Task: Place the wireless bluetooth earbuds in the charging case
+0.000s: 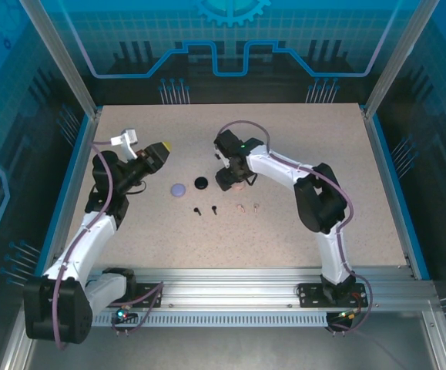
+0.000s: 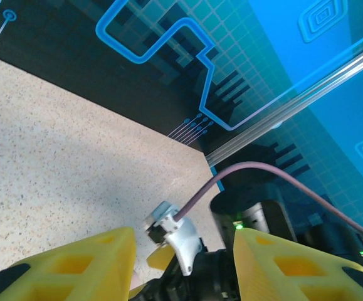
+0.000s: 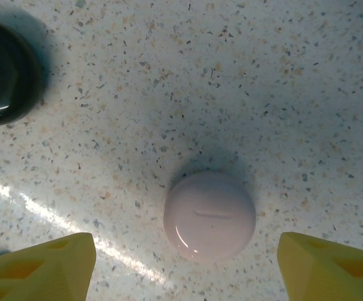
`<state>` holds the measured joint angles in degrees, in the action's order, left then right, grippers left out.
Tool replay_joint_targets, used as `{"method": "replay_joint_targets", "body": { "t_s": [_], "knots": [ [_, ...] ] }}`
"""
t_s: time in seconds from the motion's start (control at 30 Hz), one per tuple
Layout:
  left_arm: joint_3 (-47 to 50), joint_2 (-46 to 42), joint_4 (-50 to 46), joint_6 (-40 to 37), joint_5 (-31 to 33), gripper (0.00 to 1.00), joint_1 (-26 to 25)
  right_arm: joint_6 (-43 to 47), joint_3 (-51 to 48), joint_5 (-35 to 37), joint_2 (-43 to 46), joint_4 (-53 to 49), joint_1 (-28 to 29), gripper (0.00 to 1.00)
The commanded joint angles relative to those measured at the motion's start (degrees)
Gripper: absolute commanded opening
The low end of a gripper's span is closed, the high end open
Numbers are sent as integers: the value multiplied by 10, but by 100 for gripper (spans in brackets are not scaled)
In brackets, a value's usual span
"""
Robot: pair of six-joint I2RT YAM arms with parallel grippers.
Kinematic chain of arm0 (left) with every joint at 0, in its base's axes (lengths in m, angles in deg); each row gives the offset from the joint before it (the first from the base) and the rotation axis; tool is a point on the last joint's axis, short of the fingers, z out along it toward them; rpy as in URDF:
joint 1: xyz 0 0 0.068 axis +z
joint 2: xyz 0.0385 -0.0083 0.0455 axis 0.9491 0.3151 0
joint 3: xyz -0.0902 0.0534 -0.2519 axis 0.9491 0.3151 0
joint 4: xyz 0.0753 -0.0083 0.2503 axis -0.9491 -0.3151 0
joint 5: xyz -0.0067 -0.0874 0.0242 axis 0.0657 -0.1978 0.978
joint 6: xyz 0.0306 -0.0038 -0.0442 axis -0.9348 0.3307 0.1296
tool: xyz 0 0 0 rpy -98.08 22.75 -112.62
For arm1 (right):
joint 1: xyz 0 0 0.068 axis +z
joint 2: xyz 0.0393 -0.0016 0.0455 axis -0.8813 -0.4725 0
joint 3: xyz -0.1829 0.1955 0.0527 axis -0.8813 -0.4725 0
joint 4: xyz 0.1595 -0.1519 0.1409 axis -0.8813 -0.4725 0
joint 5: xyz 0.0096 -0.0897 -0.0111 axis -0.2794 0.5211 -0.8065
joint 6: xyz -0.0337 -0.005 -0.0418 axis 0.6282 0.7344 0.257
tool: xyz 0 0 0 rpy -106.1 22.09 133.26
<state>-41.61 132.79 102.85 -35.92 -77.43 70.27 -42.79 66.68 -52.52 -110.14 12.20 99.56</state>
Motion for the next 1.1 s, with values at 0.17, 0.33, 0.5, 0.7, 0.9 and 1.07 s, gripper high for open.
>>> {"method": "replay_joint_targets", "body": {
  "t_s": [0.17,0.33,0.5,0.7,0.9,1.07],
  "knots": [
    [-25,13,22,-3,-15,48,-7,-14,41,3,-46,-37,-20,76],
    [-28,18,23,-8,-16,48,-13,-19,37,-8,-51,-31,-28,75],
    [-30,23,26,-11,-15,48,-18,-20,43,-16,-68,-30,-29,73],
    [-35,21,21,-19,-15,48,-24,-22,43,-27,-78,-24,-29,70],
    [-34,18,15,-27,-12,49,-29,-24,46,-35,-88,-23,-30,65],
    [-36,18,11,-33,-9,49,-34,-26,41,-38,-89,-22,-30,60]
  ]
}}
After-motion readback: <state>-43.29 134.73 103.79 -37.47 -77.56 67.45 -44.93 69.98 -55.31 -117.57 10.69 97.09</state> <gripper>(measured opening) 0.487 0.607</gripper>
